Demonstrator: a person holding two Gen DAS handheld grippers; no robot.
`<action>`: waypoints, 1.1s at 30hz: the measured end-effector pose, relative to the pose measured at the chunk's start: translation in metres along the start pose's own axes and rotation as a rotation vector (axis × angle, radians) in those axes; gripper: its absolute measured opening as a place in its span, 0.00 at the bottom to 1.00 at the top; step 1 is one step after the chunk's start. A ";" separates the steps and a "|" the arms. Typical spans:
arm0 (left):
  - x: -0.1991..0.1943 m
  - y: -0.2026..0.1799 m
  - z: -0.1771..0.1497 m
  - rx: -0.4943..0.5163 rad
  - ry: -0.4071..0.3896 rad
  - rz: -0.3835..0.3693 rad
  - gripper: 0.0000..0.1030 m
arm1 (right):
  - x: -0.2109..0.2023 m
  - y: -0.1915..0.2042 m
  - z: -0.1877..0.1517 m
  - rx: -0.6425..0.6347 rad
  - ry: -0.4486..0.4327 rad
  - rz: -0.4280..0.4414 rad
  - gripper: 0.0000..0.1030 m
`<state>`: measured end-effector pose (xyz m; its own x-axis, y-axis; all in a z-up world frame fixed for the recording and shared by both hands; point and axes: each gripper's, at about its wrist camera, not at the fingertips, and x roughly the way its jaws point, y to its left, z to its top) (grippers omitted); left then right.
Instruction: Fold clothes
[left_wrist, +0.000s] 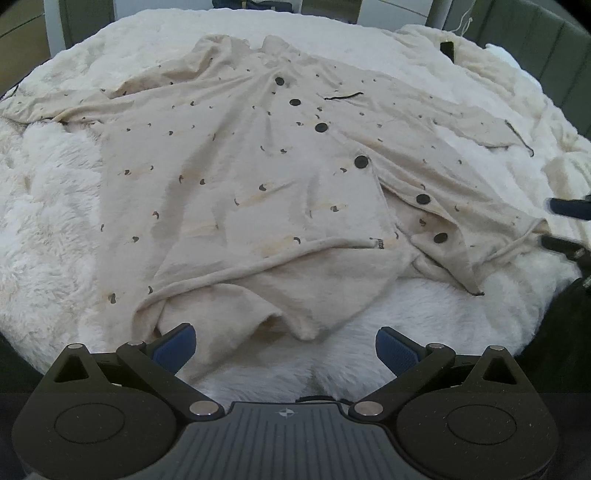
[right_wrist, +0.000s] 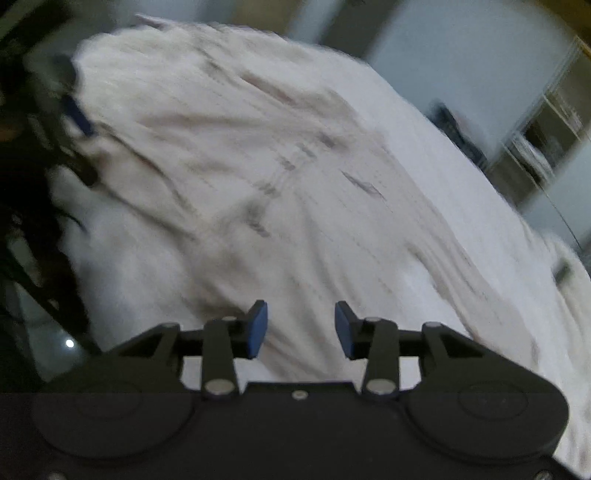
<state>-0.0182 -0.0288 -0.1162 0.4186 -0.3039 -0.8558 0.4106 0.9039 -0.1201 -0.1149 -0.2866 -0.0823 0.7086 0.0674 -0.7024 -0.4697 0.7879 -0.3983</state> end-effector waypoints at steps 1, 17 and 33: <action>-0.001 0.002 -0.001 -0.005 -0.001 0.004 1.00 | 0.007 0.011 0.008 -0.023 -0.031 0.027 0.38; -0.002 0.019 -0.007 -0.053 -0.006 0.004 1.00 | 0.095 0.082 0.033 -0.258 0.046 0.190 0.01; 0.000 0.034 -0.002 -0.074 0.001 0.026 1.00 | 0.050 0.051 0.045 -0.235 -0.107 0.376 0.35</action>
<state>-0.0057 0.0028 -0.1209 0.4276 -0.2797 -0.8596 0.3383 0.9313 -0.1348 -0.0800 -0.2149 -0.1109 0.5102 0.3947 -0.7641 -0.8029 0.5369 -0.2588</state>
